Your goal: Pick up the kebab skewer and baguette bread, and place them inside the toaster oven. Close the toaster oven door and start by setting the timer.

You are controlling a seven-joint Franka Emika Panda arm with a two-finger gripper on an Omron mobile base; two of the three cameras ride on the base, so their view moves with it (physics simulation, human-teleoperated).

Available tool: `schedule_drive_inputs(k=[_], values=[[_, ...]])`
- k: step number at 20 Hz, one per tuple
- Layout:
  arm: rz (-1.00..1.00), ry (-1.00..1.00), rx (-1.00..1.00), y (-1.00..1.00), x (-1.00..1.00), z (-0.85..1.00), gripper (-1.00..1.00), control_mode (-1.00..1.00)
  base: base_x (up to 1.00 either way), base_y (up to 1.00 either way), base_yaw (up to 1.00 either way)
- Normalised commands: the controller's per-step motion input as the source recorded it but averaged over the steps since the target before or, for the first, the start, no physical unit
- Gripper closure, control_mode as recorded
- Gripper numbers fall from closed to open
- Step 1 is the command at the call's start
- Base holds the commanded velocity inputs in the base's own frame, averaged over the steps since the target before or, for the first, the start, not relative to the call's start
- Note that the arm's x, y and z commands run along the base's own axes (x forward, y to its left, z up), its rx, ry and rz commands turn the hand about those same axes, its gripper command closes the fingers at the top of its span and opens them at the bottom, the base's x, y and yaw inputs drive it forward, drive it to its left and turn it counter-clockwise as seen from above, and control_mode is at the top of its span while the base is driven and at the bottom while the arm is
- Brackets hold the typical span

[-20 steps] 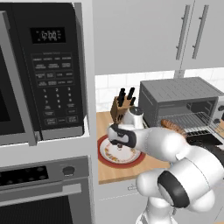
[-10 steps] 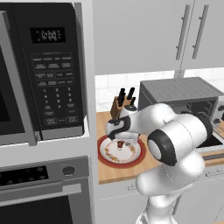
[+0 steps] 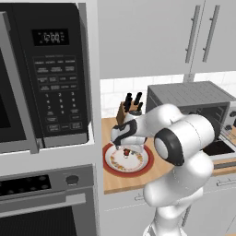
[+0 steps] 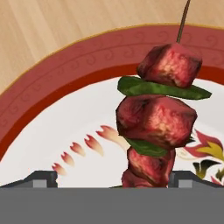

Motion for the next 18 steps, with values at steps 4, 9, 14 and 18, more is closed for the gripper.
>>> schedule_drive_inputs(k=[4,9,14,18], values=[[0.00,0.00,0.00,0.01,0.00,-0.21,-1.00,-1.00,0.00,0.00,0.00],[-0.01,0.00,0.00,0.01,-0.06,-0.22,1.00,-1.00,0.00,0.00,0.00],[0.00,0.00,0.00,0.00,-0.31,-0.15,1.00,-1.00,0.00,0.00,0.00],[0.00,0.00,0.00,-0.03,-0.25,0.01,1.00,-1.00,0.00,0.00,0.00]])
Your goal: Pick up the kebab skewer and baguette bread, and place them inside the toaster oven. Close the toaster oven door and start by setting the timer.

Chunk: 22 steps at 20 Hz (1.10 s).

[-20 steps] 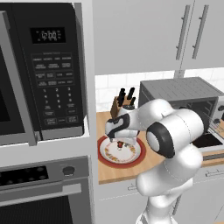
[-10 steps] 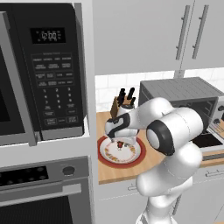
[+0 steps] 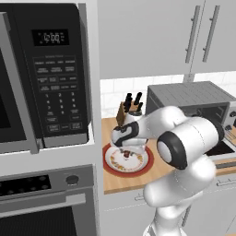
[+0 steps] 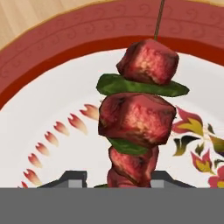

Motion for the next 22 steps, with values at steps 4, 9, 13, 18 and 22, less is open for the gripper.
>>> schedule_drive_inputs(k=[4,9,13,18,22], values=[[0.04,0.00,0.00,-0.69,-0.56,0.76,1.00,-1.00,0.00,0.00,0.00],[0.10,0.00,0.00,-0.99,-0.80,1.00,1.00,-1.00,0.00,0.00,0.00],[0.18,0.00,0.00,-1.00,-0.58,1.00,1.00,-1.00,0.00,0.00,0.00],[0.24,0.00,0.00,-1.00,-0.52,0.96,1.00,-1.00,0.00,0.00,0.00],[0.21,-0.05,-0.04,-1.00,-0.33,0.67,1.00,-1.00,0.00,0.00,0.00]])
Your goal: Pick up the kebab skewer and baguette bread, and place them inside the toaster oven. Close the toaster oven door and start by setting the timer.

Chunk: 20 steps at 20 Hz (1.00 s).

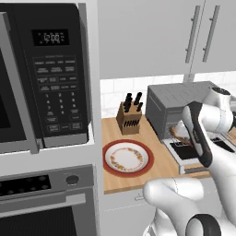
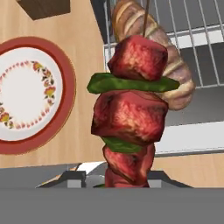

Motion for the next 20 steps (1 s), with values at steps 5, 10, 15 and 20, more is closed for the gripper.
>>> schedule_drive_inputs(k=[5,10,15,20], values=[[0.15,0.00,-0.04,-1.00,0.05,0.21,1.00,-1.00,0.00,0.00,0.00],[0.16,0.00,0.00,-0.99,0.17,0.04,1.00,-1.00,0.00,0.00,0.00],[0.16,0.00,-0.01,-0.48,0.44,-0.13,1.00,-1.00,0.00,0.00,0.00],[0.12,0.00,0.00,0.00,0.51,-0.27,1.00,-1.00,0.00,0.00,0.00]])
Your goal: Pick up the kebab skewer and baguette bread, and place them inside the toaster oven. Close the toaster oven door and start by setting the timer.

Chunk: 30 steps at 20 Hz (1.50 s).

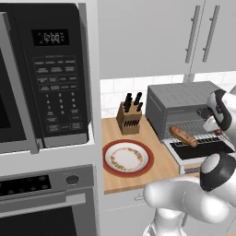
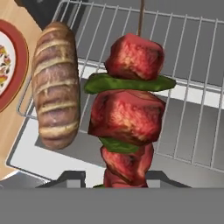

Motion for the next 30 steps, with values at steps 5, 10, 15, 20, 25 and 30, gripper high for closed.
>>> schedule_drive_inputs(k=[5,10,15,20,25,30], values=[[0.04,0.00,0.00,-0.01,0.35,-0.41,1.00,-1.00,0.00,0.00,0.00],[0.02,0.00,0.00,-0.08,0.36,-0.22,1.00,-1.00,0.00,0.00,0.00],[0.04,0.00,0.00,-0.09,0.21,-0.20,1.00,-1.00,0.00,0.00,0.00],[0.03,0.00,0.00,-0.10,0.22,-0.15,1.00,-1.00,0.00,0.00,0.00],[0.02,0.00,0.00,-0.09,0.17,-0.17,1.00,-1.00,0.00,0.00,0.00],[0.01,0.00,0.00,-0.08,0.05,-0.21,1.00,-1.00,0.00,0.00,0.00]])
